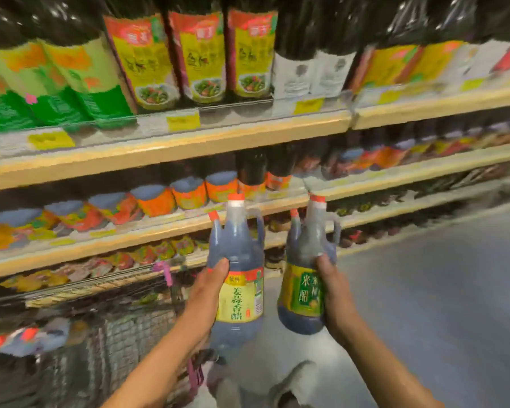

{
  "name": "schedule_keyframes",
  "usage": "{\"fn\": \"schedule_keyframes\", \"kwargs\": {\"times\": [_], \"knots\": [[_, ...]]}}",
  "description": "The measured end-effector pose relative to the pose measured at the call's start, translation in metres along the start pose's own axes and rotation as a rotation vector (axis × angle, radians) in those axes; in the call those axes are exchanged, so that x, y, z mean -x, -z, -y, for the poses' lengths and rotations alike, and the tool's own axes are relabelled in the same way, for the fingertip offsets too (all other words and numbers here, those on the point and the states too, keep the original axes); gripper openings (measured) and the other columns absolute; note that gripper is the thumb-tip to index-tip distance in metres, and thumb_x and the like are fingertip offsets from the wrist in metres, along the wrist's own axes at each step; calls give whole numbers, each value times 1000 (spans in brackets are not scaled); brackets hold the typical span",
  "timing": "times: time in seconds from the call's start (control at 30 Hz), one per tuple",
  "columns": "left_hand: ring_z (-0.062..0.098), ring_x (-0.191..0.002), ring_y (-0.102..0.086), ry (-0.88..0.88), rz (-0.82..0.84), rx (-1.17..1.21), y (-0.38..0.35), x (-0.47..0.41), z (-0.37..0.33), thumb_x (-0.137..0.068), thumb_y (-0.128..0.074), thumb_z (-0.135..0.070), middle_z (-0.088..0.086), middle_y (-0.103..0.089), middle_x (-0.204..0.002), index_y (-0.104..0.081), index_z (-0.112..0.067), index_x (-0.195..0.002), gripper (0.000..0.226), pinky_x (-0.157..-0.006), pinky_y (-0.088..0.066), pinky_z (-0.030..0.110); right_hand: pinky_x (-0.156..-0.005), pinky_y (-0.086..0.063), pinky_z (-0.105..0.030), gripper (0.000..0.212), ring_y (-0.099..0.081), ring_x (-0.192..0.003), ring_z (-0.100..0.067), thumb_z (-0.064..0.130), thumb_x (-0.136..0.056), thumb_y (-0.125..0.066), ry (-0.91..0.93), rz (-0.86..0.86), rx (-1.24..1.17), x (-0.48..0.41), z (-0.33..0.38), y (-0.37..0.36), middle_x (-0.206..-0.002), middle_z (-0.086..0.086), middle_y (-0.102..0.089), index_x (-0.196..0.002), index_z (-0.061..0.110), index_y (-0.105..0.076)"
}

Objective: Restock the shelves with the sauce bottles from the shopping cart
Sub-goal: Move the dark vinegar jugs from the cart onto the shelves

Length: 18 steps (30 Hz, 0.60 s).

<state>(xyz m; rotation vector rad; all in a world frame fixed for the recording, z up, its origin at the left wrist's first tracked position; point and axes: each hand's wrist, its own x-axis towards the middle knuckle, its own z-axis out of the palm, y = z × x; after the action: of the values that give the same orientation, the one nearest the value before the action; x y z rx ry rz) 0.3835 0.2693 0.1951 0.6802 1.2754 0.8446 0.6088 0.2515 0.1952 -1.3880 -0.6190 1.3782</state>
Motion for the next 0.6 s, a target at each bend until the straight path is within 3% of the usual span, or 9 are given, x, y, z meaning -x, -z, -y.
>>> {"fn": "schedule_keyframes", "kwargs": {"times": [0.1,0.2,0.37,0.5,0.6], "knots": [[28,-95,-75,-19,125,-97,-57,-2,-5,-63,-61,-73,6,-79,-103,-70,-21,-112,72,-89,-56,46,-70,-61,-36,80,-74,-84,-26,58,-63,-67,25,-135,-20,16,7,50,-98,-14,-77,-124,6,-63],[24,-82,-77,-20,223,-164,-115,-4,2,-80,-68,-67,4,-80,-90,-69,-21,-105,53,-82,-58,43,-67,-61,-34,76,-74,-79,-25,57,-64,-66,56,-250,-51,31,14,103,-92,-13,-76,-119,5,-64],[24,-90,-76,17,395,-229,-211,4,22,-78,-58,-64,3,-80,-95,-67,-26,-104,47,-88,-56,44,-60,-58,-27,54,-75,-75,-21,44,-79,-58,83,-414,-117,57,26,192,-86,-9,-77,-117,6,-62],[28,-103,-73,27,507,-263,-282,11,40,-74,-62,-73,7,-77,-110,-64,-28,-120,65,-97,-54,54,-62,-60,-28,51,-75,-76,-22,48,-76,-60,108,-530,-168,77,35,258,-86,-9,-78,-112,12,-64],[29,-104,-73,23,566,-308,-335,16,53,-80,-57,-64,8,-77,-111,-66,-29,-117,52,-98,-53,56,-61,-60,-28,52,-75,-73,-21,50,-72,-64,121,-618,-201,89,42,307,-83,-8,-77,-108,13,-65]]}}
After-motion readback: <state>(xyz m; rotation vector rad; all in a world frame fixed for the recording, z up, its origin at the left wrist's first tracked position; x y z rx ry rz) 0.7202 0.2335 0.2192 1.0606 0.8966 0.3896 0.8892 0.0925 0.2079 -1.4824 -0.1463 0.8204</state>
